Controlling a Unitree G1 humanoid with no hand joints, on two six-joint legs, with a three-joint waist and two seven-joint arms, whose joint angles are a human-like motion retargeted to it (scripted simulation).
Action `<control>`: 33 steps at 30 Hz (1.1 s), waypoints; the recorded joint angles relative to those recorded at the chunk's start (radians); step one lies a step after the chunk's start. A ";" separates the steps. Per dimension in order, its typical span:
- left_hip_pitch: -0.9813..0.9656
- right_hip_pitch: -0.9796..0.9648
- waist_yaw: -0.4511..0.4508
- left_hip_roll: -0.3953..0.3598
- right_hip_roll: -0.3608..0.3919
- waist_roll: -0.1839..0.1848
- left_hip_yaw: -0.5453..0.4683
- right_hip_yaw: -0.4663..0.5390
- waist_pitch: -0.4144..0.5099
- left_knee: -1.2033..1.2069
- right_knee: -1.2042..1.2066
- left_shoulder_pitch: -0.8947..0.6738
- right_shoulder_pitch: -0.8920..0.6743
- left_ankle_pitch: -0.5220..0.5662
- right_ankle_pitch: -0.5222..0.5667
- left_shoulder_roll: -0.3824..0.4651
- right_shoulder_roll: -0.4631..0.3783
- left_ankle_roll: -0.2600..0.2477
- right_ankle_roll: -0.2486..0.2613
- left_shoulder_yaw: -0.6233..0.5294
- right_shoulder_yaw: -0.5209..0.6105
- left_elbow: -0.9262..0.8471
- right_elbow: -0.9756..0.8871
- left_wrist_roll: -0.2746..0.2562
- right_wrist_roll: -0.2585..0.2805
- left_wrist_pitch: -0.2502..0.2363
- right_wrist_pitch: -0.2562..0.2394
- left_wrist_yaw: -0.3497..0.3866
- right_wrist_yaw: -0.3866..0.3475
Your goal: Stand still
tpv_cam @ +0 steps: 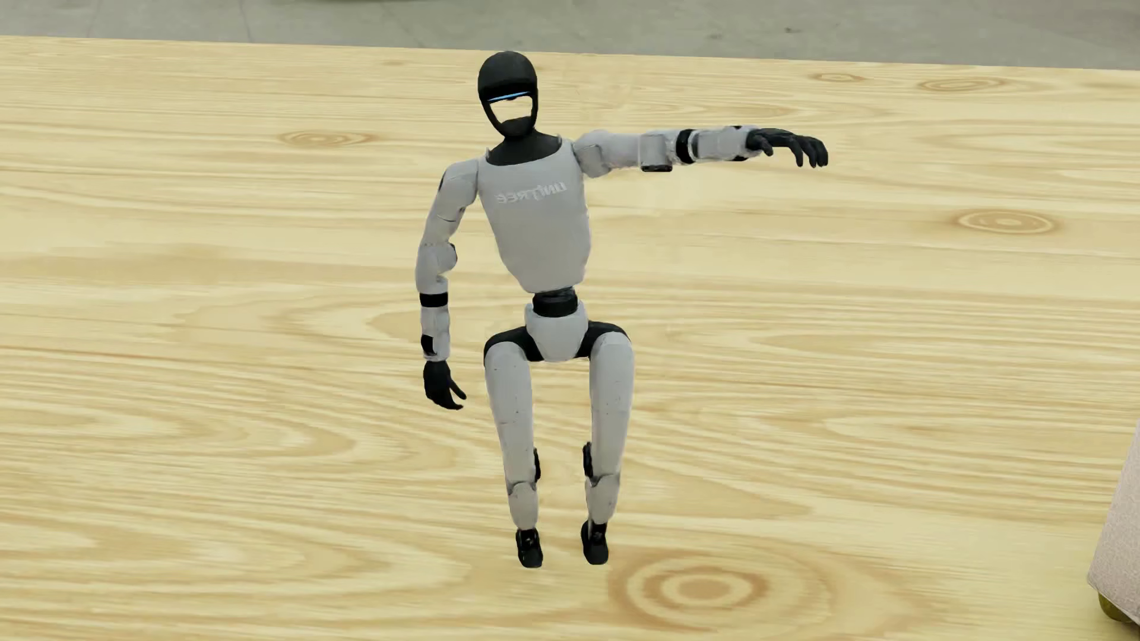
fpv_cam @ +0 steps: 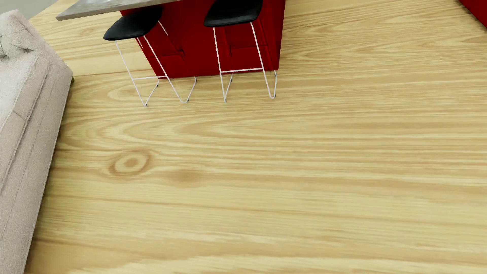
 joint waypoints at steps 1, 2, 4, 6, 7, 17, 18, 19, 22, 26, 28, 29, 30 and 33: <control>0.000 -0.001 0.018 -0.001 -0.002 -0.005 0.000 0.000 -0.003 -0.001 0.001 0.013 0.007 0.003 -0.003 -0.015 0.009 0.000 0.000 0.000 0.003 0.013 0.001 0.000 0.000 0.000 0.000 0.000 0.000; 0.001 -0.001 0.043 -0.002 -0.003 -0.012 0.000 0.000 -0.007 -0.003 0.002 0.068 0.013 0.008 -0.005 -0.028 0.016 0.000 0.000 0.000 0.026 0.000 0.001 0.000 0.000 0.000 0.000 0.000 0.000; 0.001 -0.001 0.092 -0.006 -0.008 -0.028 0.000 0.000 -0.010 -0.006 0.000 0.207 0.002 0.018 -0.005 -0.081 0.028 0.000 0.000 0.000 0.082 -0.022 0.014 0.000 0.000 0.000 0.000 0.000 0.000; 0.002 0.005 0.116 -0.006 -0.010 -0.047 0.000 0.000 -0.012 -0.005 -0.011 0.382 -0.033 0.014 0.000 -0.151 0.044 0.000 0.000 0.000 0.110 -0.040 0.052 0.000 0.000 0.000 0.000 0.000 0.000; 0.003 0.010 0.118 -0.004 -0.009 -0.059 0.000 0.000 -0.012 -0.004 -0.017 0.462 -0.062 0.010 0.003 -0.193 0.053 0.000 0.000 0.000 0.139 -0.032 0.069 0.000 0.000 0.000 0.000 0.000 0.000; -0.009 0.012 0.172 0.011 0.001 -0.211 0.000 0.000 -0.001 0.002 -0.045 1.161 -0.154 -0.007 0.041 -0.567 0.186 0.000 0.000 0.000 0.066 -0.075 0.019 0.000 0.000 0.000 0.000 0.000 0.000; -0.007 0.013 0.178 0.014 0.005 -0.219 0.000 0.000 0.001 0.000 -0.046 1.220 -0.153 -0.009 0.042 -0.579 0.192 0.000 0.000 0.000 0.077 -0.105 0.017 0.000 0.000 0.000 0.000 0.000 0.000; -0.008 0.012 0.184 0.017 0.007 -0.226 0.000 0.000 -0.003 0.001 -0.044 1.282 -0.145 -0.011 0.041 -0.582 0.194 0.000 0.000 0.000 0.089 -0.150 0.016 0.000 0.000 0.000 0.000 0.000 0.000; 0.001 0.019 0.196 0.020 0.012 -0.226 0.000 0.000 0.010 0.003 -0.035 1.428 -0.125 -0.014 0.033 -0.591 0.181 0.000 0.000 0.000 0.086 -0.285 0.022 0.000 0.000 0.000 0.000 0.000 0.000; -0.015 0.005 0.193 0.020 0.019 -0.230 0.000 0.000 -0.011 0.008 -0.024 1.562 -0.088 -0.027 0.016 -0.614 0.186 0.000 0.000 0.000 0.029 -0.363 0.041 0.000 0.000 0.000 0.000 0.000 0.000; -0.016 0.007 0.194 0.019 0.018 -0.232 0.000 0.000 -0.008 0.007 -0.034 1.574 -0.077 -0.034 0.024 -0.621 0.187 0.000 0.000 0.000 0.044 -0.363 0.034 0.000 0.000 0.000 0.000 0.000 0.000; -0.017 0.007 0.190 0.018 0.017 -0.233 0.000 0.000 -0.009 0.007 -0.035 1.578 -0.065 -0.037 0.026 -0.623 0.194 0.000 0.000 0.000 0.015 -0.363 0.023 0.000 0.000 0.000 0.000 0.000 0.000; -0.022 0.000 0.196 0.017 0.016 -0.233 0.000 0.000 -0.013 0.007 -0.034 1.580 -0.061 -0.037 0.026 -0.618 0.199 0.000 0.000 0.000 0.036 -0.371 0.024 0.000 0.000 0.000 0.000 0.000 0.000; -0.028 -0.003 0.188 0.018 0.015 -0.219 0.000 0.000 -0.019 0.007 -0.037 1.571 -0.048 -0.037 0.031 -0.617 0.205 0.000 0.000 0.022 0.058 -0.377 0.022 0.000 0.000 0.000 0.000 0.000 0.000</control>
